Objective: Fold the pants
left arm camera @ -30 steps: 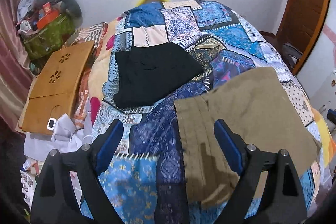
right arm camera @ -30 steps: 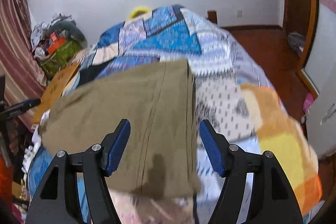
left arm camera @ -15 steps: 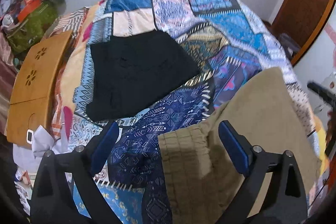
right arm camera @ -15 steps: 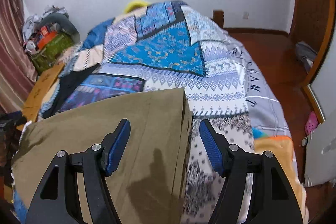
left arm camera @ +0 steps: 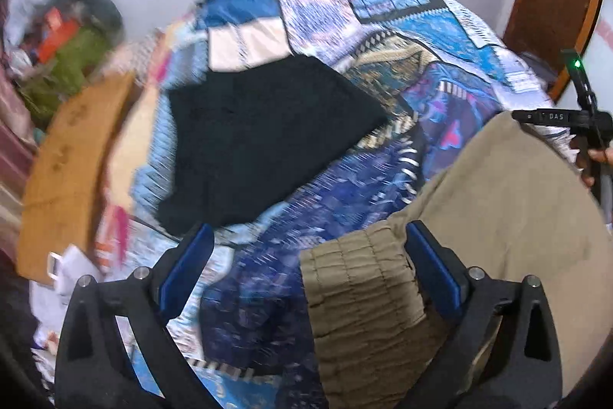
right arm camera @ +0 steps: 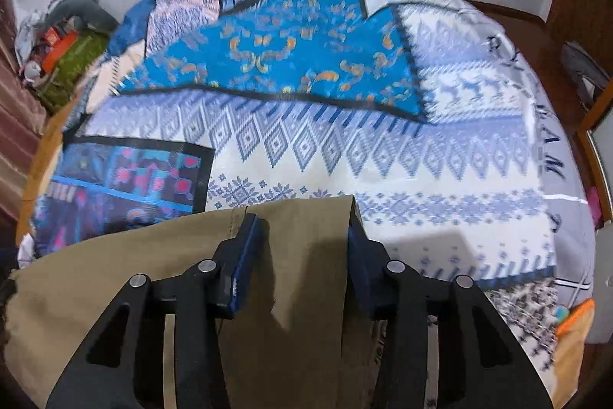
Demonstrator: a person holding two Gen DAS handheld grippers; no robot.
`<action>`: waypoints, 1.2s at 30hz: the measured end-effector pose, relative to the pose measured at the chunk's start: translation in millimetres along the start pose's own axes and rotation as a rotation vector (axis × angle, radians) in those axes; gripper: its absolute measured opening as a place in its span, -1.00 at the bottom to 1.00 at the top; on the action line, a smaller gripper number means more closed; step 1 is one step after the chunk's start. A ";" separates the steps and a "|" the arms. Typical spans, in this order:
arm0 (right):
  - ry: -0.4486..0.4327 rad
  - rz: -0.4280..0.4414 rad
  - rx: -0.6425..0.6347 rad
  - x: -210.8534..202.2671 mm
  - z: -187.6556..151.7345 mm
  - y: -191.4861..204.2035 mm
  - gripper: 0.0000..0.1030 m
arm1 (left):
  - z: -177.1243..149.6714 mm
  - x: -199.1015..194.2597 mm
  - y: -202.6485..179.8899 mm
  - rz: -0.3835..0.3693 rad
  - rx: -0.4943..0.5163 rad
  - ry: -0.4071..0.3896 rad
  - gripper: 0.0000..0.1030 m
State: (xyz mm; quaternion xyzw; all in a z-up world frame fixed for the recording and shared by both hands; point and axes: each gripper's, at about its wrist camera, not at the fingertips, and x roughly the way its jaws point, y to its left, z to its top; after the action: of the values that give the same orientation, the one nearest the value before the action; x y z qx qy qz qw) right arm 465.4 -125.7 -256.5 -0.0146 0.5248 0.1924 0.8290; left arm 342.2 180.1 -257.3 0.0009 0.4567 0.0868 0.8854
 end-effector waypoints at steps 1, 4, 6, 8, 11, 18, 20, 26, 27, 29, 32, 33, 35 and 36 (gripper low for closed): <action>-0.006 -0.024 -0.017 2.1 -1.0 4.1 -0.22 | -2.0 -1.9 -5.4 0.041 0.024 -0.022 0.97; -0.025 -0.107 -0.068 0.3 -3.2 15.4 -0.22 | -3.2 -6.1 -11.4 0.112 0.050 -0.053 0.97; -0.024 -0.205 -0.082 -1.0 -3.2 18.1 -0.32 | -2.0 -6.4 -9.3 0.116 0.042 -0.047 0.97; 0.014 -0.306 -0.098 1.1 -3.7 15.1 -0.33 | 0.3 -5.3 -6.6 0.095 0.031 -0.027 0.96; 0.024 -0.214 -0.038 -21.4 -7.3 12.6 -0.33 | 4.6 -19.4 -12.8 0.105 0.082 -0.049 0.94; -0.071 0.026 -0.159 -93.4 -19.7 78.4 0.33 | 17.9 -52.5 -22.5 0.059 0.110 -0.087 0.94; -0.046 0.083 -0.213 -91.9 -23.3 108.5 0.57 | 18.7 -52.8 -24.8 0.051 0.116 -0.075 0.94; 0.129 0.147 -0.366 -46.7 -42.2 165.0 0.59 | 10.3 -27.0 -17.4 0.041 0.085 0.030 0.94; 0.161 0.136 -0.374 -37.1 -44.5 164.9 0.59 | 7.2 -21.9 -13.9 0.047 0.078 0.047 0.94; 0.166 0.156 -0.359 -32.7 -43.4 159.5 0.61 | -1.4 -12.8 -4.9 0.001 0.049 0.081 0.95; 0.155 0.143 -0.335 -37.8 -42.3 142.0 0.61 | -8.9 -9.1 11.6 -0.090 -0.049 0.105 0.95; 0.142 0.125 -0.326 -42.5 -45.7 137.6 0.66 | -9.4 -8.6 15.2 -0.112 -0.072 0.117 0.95; 0.135 0.101 -0.308 -47.8 -51.5 124.8 0.69 | -10.8 -9.1 21.4 -0.144 -0.120 0.135 0.95; 0.133 0.079 -0.287 -51.1 -55.4 115.9 0.72 | -10.6 -10.8 22.2 -0.147 -0.130 0.134 0.95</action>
State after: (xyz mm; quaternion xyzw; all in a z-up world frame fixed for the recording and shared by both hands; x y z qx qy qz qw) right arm 359.6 -46.4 -215.9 -0.1250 0.5459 0.2963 0.7737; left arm 324.1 199.4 -252.9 -0.0958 0.5073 0.0511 0.8549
